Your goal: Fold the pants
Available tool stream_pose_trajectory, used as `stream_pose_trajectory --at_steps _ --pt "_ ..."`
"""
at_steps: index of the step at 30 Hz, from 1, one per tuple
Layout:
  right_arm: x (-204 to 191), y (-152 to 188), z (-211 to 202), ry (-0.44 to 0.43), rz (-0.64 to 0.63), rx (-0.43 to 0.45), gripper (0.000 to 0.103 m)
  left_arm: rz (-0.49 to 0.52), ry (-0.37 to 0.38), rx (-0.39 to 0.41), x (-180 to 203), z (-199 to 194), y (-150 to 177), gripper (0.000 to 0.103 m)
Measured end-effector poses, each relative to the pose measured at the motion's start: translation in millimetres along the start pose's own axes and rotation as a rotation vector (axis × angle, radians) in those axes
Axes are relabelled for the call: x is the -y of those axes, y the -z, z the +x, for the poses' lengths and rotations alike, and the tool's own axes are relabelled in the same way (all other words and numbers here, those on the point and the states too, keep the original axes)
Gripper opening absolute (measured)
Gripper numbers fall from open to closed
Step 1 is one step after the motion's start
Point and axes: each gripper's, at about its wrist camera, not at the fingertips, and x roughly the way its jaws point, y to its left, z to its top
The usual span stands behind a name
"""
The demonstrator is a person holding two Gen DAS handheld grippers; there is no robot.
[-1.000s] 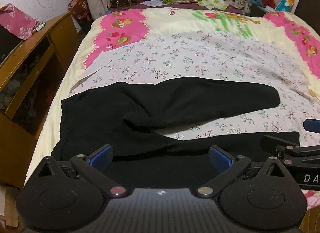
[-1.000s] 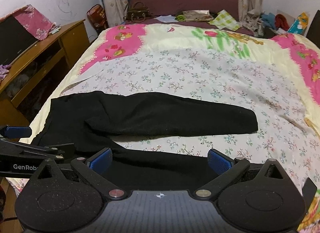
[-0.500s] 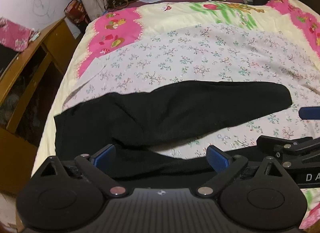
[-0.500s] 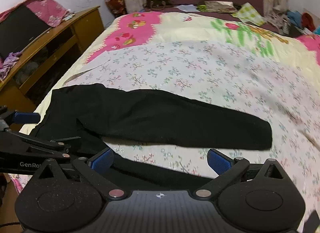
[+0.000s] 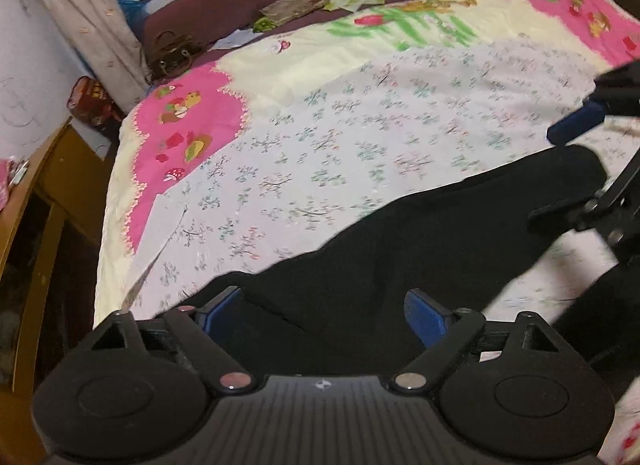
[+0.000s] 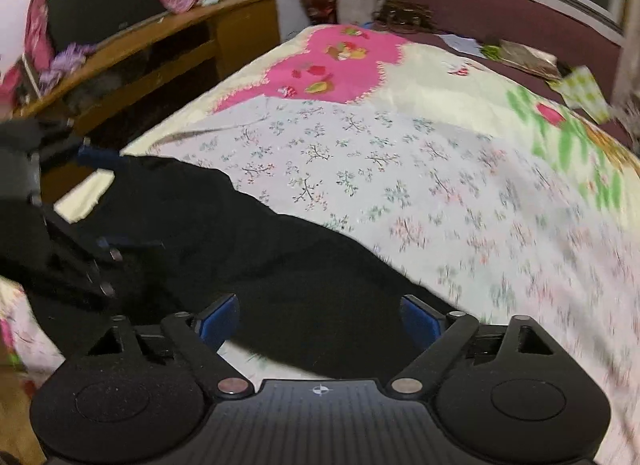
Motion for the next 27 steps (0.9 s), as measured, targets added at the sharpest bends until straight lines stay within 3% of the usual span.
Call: stream_pose_trajectory --at_steps 3,9,18,24,27 --pt "7 -15 37 -0.023 -0.077 -0.053 0.070 0.079 -0.016 -0.001 -25 34 1 0.093" --pt "21 -42 101 -0.090 -0.142 -0.157 0.068 0.205 0.065 -0.043 -63 103 1 0.086" --pt "59 -50 157 -0.100 -0.160 -0.242 0.068 0.296 0.269 -0.037 -41 168 -19 0.081" --pt "75 -50 184 -0.189 -0.187 -0.305 0.059 0.389 0.358 -0.125 -35 205 -20 0.067" --pt "77 -48 197 -0.251 -0.178 -0.333 0.055 0.418 0.389 -0.151 -40 214 -22 0.067"
